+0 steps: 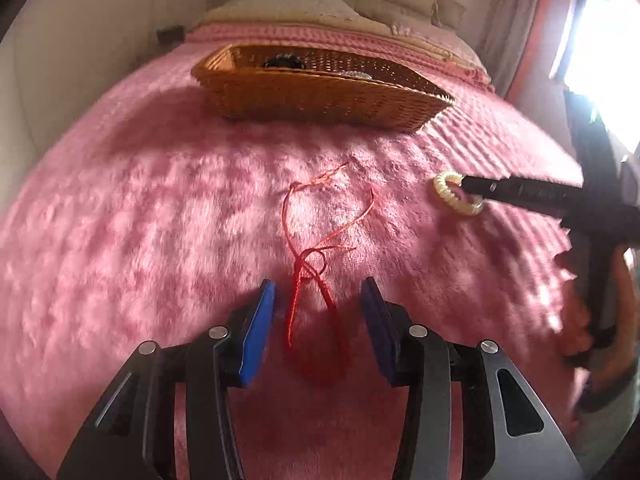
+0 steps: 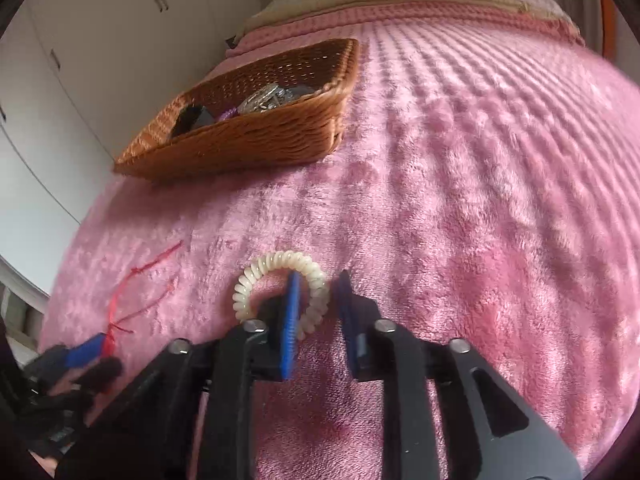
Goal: Organize jewelry
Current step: 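Grasp the red cord with the left gripper while the right grasps the cream coil hair tie, then drop the red cord and cream hair tie into the basket, opening both grippers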
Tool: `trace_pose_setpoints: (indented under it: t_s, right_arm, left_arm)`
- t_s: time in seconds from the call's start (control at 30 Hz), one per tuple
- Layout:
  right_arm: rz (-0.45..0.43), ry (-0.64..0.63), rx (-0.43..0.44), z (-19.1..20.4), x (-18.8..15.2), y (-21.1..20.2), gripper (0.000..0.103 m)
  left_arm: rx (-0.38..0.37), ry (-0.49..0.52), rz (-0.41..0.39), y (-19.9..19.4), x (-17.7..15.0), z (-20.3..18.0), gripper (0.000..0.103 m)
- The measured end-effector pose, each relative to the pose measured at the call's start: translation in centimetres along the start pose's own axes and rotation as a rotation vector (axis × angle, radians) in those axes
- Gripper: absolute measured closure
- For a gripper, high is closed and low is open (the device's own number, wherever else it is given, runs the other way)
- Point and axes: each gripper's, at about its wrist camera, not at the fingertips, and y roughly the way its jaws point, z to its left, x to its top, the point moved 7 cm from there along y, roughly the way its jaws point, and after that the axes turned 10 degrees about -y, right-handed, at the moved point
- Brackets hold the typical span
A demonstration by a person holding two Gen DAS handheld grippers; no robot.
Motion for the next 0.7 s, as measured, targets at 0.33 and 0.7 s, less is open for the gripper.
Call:
trace_pose_setpoints:
  t_s: [0.33,0.7]
  right_arm:
    - [0.01,-0.127,-0.132,1.7,-0.2,0.5,0.081]
    - [-0.066,-0.24,-0.081,5.5,0.5,-1.7,0.093]
  left_arm:
    - [0.005,-0.025,-0.058,-0.4,-0.2,0.9,0.093]
    - [-0.117,-0.047,-0.131,-2.8,0.2,0.9,0.097]
